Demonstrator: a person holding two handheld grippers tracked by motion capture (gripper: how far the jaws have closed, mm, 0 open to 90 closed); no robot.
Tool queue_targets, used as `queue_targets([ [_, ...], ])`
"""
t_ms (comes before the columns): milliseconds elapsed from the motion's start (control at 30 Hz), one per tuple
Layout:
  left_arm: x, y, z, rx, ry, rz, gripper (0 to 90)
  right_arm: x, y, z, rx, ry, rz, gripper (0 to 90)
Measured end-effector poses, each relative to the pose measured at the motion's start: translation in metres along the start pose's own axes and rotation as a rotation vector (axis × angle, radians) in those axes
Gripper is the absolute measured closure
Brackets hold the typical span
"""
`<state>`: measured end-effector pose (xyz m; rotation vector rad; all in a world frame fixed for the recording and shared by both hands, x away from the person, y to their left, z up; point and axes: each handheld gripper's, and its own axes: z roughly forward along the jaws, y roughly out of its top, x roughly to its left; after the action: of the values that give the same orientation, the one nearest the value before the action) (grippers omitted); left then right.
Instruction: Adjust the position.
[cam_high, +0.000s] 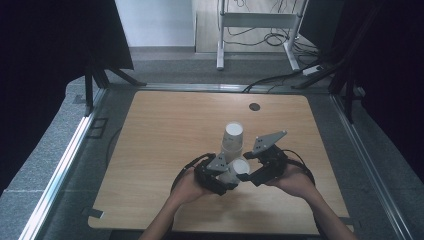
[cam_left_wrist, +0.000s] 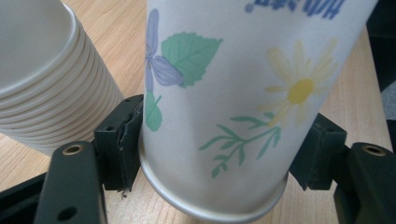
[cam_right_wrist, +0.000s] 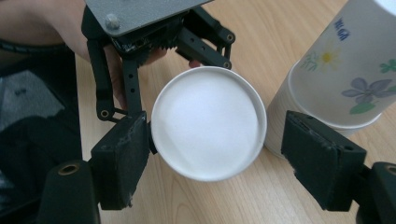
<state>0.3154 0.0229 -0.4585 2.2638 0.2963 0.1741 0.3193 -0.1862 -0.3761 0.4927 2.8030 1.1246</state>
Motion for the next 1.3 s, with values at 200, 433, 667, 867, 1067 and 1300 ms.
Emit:
queue_targets([
  [200,-0.001,0.001,0.001,0.007,0.002,0.002,28.5,-0.001,0.007,0.005,0.079,0.006,-0.003,22.6],
  [433,-0.001,0.003,0.002,0.024,0.003,0.019,28.5,-0.003,0.015,0.015,0.166,0.012,-0.018,23.2],
  [667,-0.002,0.003,0.003,0.022,0.004,0.015,28.5,-0.001,0.018,0.021,0.206,0.024,-0.025,25.4],
  [867,-0.002,0.004,0.003,0.029,0.003,0.016,28.5,-0.001,0.019,0.024,0.217,0.029,-0.035,28.3],
  [1067,-0.002,0.003,0.004,0.031,0.006,0.018,28.5,-0.001,0.02,0.024,0.223,0.032,-0.037,32.9],
  [1300,-0.002,0.002,0.003,0.02,-0.003,0.013,25.6,0.0,0.018,0.022,0.207,0.034,-0.029,34.8],
])
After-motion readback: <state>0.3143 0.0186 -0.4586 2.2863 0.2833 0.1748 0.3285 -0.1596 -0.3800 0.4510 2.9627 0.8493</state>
